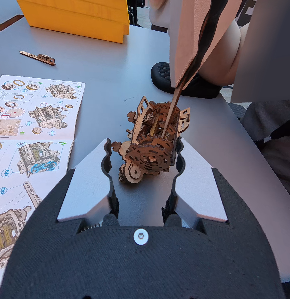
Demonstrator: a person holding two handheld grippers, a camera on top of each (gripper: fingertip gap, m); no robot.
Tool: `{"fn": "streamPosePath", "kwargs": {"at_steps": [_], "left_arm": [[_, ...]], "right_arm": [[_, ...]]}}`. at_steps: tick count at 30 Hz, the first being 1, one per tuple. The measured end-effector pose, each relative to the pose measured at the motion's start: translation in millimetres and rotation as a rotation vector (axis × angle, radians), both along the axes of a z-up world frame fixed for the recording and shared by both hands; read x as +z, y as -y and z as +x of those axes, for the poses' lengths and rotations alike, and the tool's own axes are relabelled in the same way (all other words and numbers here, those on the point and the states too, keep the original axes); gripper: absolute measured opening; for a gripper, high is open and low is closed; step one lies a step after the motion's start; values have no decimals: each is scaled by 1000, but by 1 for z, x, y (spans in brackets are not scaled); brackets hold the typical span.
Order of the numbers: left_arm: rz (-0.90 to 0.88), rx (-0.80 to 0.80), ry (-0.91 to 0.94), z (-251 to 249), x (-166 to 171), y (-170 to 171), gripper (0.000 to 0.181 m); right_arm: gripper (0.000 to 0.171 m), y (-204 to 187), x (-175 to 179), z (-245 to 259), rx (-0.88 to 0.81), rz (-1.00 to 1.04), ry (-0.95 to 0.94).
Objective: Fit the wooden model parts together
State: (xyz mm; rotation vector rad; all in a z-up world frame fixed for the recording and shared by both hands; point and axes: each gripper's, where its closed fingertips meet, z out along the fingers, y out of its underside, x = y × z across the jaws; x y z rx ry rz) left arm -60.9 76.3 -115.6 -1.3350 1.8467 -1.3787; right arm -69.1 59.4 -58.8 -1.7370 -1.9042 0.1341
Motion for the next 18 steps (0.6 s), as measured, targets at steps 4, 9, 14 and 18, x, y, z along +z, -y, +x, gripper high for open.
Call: {"fn": "streamPosePath", "kwargs": {"at_steps": [4, 9, 14, 18], "left_arm": [[-2, 0, -1, 0, 0, 0, 80], [0, 0, 0, 0, 0, 0, 80], [0, 0, 0, 0, 0, 0, 80], [-2, -1, -1, 0, 0, 0, 80]], "right_arm": [[1, 0, 1, -2, 1, 9, 4], [1, 0, 1, 0, -2, 8, 1], [1, 1, 1, 1, -1, 1, 4], [1, 1, 1, 2, -2, 0, 3]]}}
